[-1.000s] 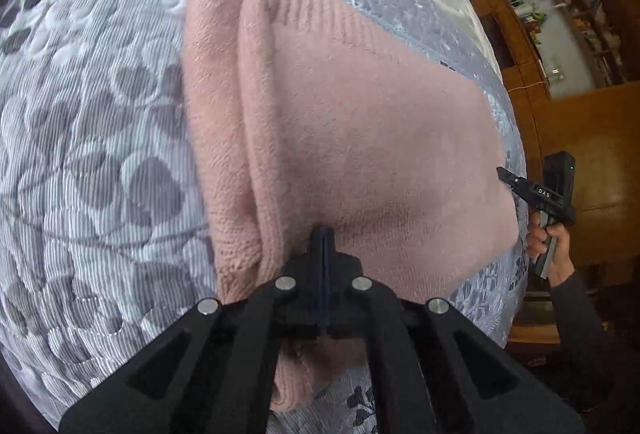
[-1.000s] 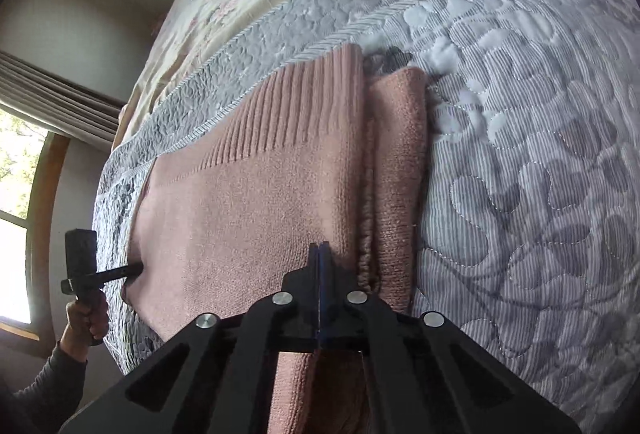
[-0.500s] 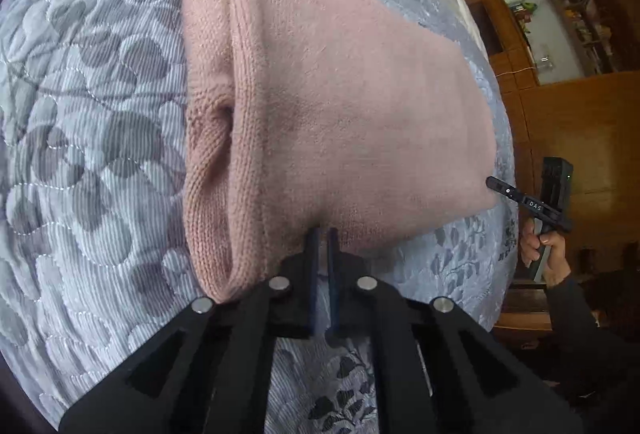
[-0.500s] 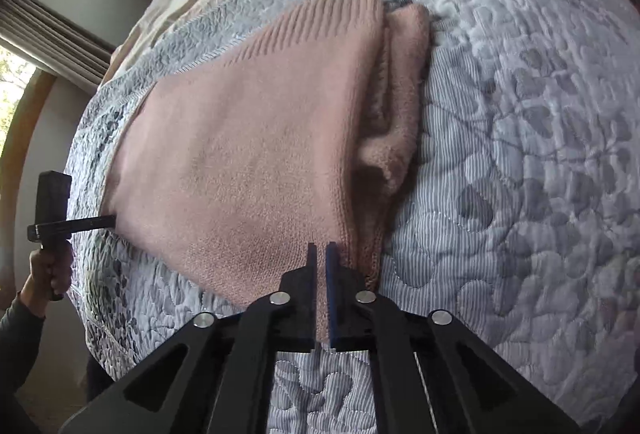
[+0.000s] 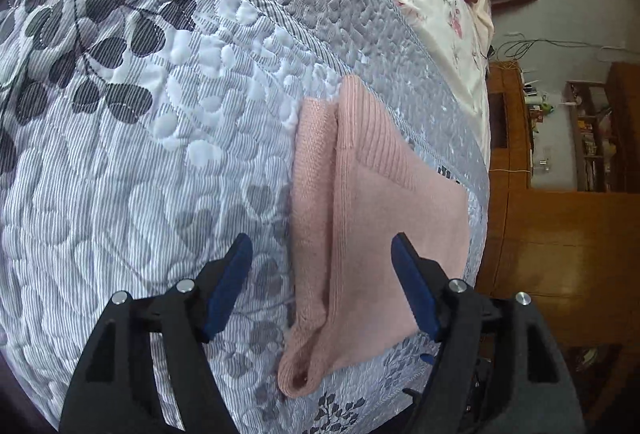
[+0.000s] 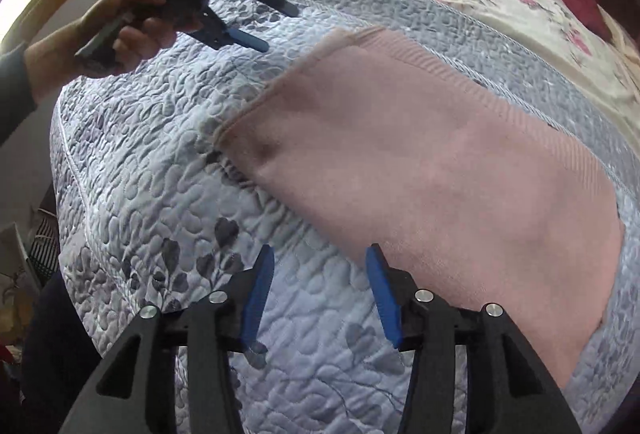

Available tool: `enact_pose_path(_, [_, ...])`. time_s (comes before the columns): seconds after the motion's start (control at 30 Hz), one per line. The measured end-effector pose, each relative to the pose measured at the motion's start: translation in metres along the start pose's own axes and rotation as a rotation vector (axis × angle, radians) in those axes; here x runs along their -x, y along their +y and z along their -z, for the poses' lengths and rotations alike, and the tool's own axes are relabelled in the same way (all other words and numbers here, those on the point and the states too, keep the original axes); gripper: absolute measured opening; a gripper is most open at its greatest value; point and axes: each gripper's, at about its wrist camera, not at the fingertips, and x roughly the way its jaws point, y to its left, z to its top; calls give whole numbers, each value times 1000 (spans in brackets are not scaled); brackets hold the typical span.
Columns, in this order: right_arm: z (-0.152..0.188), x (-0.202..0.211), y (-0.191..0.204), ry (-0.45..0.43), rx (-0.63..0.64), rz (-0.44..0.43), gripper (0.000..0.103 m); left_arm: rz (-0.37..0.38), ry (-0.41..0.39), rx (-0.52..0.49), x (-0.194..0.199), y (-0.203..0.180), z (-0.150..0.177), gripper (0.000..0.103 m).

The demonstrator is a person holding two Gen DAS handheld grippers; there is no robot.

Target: Fold small clothes

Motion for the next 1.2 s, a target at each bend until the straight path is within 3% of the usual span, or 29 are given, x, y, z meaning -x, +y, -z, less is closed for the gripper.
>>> enact_pose_path(0.27, [-38,-32,36,-25,67,8,49,-7,60,-27,-37,0,-37,71])
enact_pose_path(0.8, [-60,-87,79,-69,186,65,55,54,126,-112,-81,-18,-69,71])
enact_pose_path(1.03, [-52,-102,102,-103,267,199,59,70,144,-119,-90,-21,-75,71])
enact_pose_path(1.13, [-50,-109,113,-134,298,278,61,82,164,-120,-96,-25,-73,57])
enact_pose_path(1.2, [-50,-113,118,-153,308,316,61,79,170,-124,-103,-28,-72,57])
